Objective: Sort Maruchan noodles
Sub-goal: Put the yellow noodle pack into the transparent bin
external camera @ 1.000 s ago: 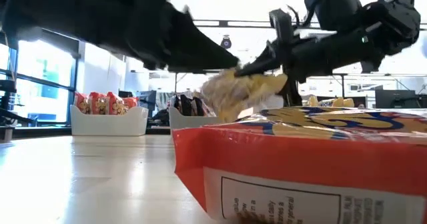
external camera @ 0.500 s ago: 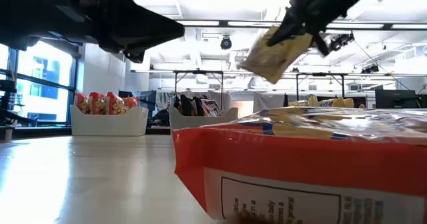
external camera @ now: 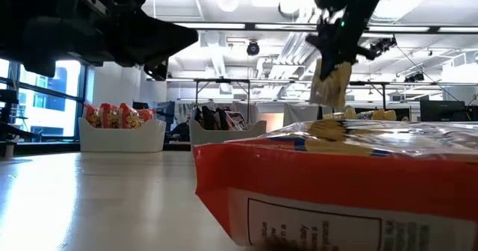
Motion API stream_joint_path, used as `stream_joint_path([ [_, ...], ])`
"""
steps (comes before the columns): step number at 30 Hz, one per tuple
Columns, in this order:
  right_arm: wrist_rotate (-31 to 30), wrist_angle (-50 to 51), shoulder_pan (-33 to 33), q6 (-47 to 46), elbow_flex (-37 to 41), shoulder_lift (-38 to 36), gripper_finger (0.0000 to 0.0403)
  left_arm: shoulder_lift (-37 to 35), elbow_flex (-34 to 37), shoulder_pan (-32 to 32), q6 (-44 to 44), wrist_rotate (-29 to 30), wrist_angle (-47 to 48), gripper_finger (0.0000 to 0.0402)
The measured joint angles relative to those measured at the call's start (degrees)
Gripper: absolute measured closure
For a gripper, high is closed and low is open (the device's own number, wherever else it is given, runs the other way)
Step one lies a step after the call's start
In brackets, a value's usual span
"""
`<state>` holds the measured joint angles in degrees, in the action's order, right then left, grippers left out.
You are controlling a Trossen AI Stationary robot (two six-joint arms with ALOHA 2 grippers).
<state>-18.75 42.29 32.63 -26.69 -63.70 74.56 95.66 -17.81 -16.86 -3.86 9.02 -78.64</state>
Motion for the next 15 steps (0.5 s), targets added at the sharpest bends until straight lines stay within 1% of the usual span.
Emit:
stream_joint_path([
  [6, 2.90, -0.40, 7.17, 3.37, -0.07, 6.77, 0.0308, 0.00, -0.02, 0.39, -0.07, -0.15, 0.45, 0.0401],
  [11, 2.88, -1.83, 10.11, 6.03, -0.07, 11.06, 0.0308, 0.00, -0.02, 0.37, -0.08, -0.16, 0.49, 0.0401],
  [15, 3.03, -2.87, 11.46, 6.30, -0.07, 13.10, 0.0308, 0.00, -0.02, 0.37, -0.44, -0.16, 0.76, 0.0401],
])
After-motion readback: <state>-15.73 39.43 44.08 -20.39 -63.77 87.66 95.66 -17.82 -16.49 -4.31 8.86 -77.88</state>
